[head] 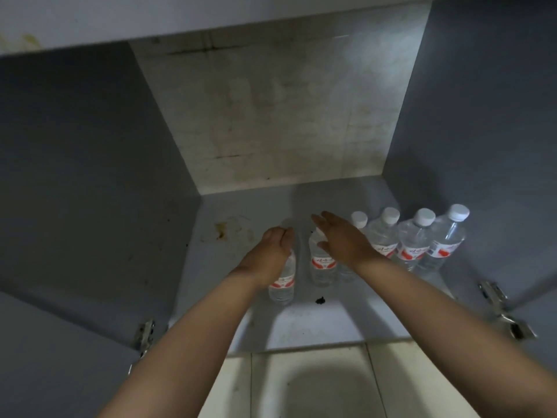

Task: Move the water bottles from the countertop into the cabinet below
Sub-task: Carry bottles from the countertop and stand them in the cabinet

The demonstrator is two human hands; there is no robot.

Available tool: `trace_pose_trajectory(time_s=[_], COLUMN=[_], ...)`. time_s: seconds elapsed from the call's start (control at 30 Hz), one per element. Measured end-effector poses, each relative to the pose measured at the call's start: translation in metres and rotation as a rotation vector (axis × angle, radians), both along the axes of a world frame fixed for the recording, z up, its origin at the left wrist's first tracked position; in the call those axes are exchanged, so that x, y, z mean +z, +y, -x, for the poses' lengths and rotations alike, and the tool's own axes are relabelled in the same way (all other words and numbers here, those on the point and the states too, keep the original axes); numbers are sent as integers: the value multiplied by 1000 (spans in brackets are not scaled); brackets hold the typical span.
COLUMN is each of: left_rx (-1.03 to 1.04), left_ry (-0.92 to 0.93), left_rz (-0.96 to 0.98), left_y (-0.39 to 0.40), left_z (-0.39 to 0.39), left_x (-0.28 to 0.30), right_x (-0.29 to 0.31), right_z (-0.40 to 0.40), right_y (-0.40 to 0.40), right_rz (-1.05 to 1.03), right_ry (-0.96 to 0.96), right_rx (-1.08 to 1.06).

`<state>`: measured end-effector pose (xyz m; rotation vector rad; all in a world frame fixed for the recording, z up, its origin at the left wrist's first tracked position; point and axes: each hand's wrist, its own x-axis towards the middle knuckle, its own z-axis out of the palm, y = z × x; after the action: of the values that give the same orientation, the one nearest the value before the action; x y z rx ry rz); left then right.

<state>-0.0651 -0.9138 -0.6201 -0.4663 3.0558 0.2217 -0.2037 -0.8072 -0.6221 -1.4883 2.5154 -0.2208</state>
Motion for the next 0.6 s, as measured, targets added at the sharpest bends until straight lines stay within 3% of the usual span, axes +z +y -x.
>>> trace_pose_trajectory(time_s=[0.17, 0.6], left_rx=[82, 96], left_ry=[0, 62], left_rz=[-115, 7], left_y=[-5, -8], left_z=[37, 53], left_x=[-13, -30], right_x=[-12, -10], right_z=[-1, 3], right_y=[10, 15], right_rz=[62, 94], right_ry=[-53, -123], right_rx=[1, 35])
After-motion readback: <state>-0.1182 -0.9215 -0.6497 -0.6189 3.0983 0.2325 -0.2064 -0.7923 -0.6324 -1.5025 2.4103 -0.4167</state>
